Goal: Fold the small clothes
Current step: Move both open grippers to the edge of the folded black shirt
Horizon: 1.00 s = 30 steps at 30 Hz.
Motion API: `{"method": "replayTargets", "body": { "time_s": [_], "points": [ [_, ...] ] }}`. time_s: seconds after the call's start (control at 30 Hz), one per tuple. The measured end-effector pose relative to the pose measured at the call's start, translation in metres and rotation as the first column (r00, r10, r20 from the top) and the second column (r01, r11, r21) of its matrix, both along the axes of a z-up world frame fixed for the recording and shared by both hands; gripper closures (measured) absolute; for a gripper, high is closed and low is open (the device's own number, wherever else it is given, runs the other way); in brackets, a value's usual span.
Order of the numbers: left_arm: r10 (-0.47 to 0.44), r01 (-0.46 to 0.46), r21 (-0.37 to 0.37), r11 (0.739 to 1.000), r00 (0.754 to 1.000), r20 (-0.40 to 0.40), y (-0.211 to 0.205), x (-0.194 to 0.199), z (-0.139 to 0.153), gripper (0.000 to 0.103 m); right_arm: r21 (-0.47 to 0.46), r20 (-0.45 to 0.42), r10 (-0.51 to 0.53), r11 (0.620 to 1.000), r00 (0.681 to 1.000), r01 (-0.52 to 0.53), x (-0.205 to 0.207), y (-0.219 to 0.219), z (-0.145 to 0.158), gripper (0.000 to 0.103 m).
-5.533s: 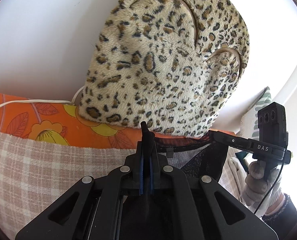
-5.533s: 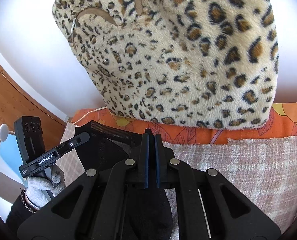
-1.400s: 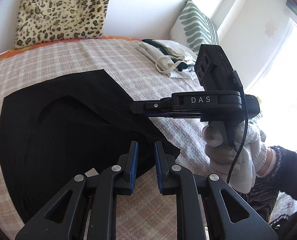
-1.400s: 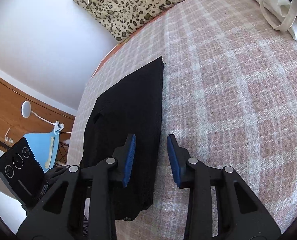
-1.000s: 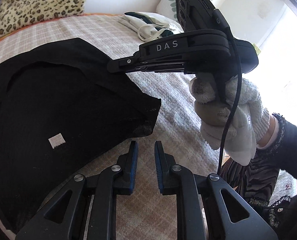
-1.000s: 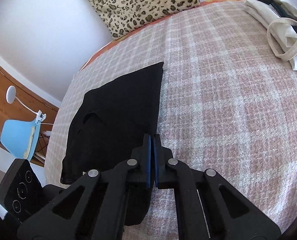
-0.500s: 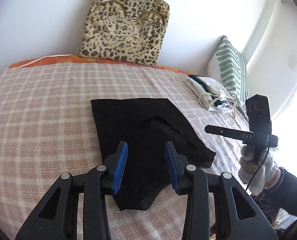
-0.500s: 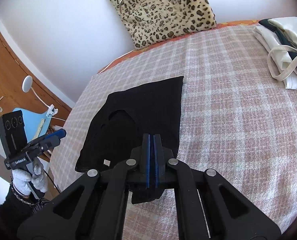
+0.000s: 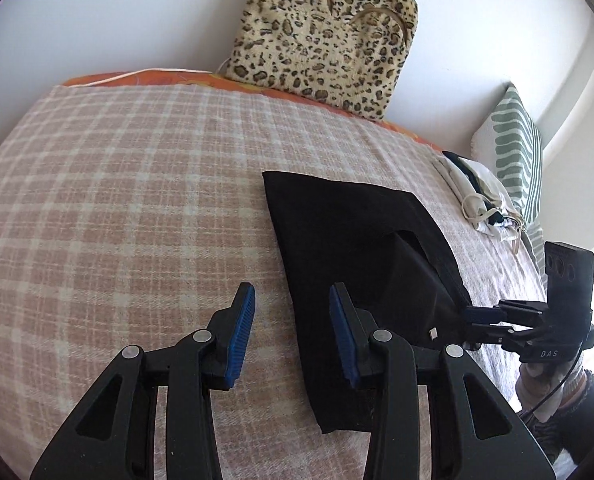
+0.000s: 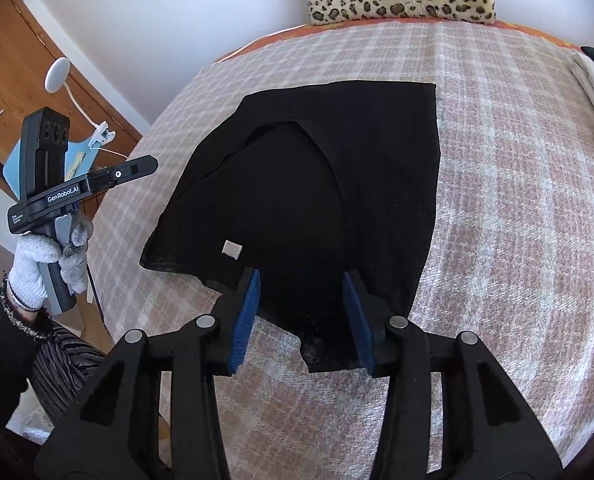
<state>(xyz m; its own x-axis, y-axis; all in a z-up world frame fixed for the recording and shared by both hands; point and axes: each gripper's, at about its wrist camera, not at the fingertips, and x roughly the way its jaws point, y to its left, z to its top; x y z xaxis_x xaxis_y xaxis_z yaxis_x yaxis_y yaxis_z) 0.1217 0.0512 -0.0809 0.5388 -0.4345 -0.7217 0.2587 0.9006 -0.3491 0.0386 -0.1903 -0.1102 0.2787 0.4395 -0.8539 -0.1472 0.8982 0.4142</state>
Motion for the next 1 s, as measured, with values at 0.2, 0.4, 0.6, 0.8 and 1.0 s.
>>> {"method": "replayTargets", "body": {
  "time_s": [0.2,0.4,0.6,0.8,1.0],
  "points": [
    [0.029,-0.033,0.066,0.997,0.998,0.058,-0.004,0.007,0.010,0.058,-0.004,0.005,0.021,1.000,1.000,-0.021,-0.016,-0.009,0.007,0.058],
    [0.038,-0.043,0.085,0.995,0.997,0.069,-0.005,0.013,0.012,0.053,0.086,0.076,-0.074,0.994,0.994,0.067,-0.023,-0.034,0.029,0.044],
    [0.049,-0.056,0.096,0.994,0.997,0.067,-0.007,0.017,0.011,0.047,0.108,0.044,-0.164,0.981,0.986,0.158,-0.021,-0.060,0.021,0.037],
    [0.040,-0.039,-0.008,0.999,0.999,0.028,-0.005,0.028,0.007,0.039,0.162,-0.026,-0.238,0.958,0.971,0.239,-0.024,-0.077,0.007,0.029],
    [0.044,-0.051,-0.169,0.984,0.998,-0.046,0.003,0.046,-0.002,0.038,0.254,-0.102,-0.279,0.921,0.955,0.296,-0.030,-0.090,-0.004,0.029]
  ]
}}
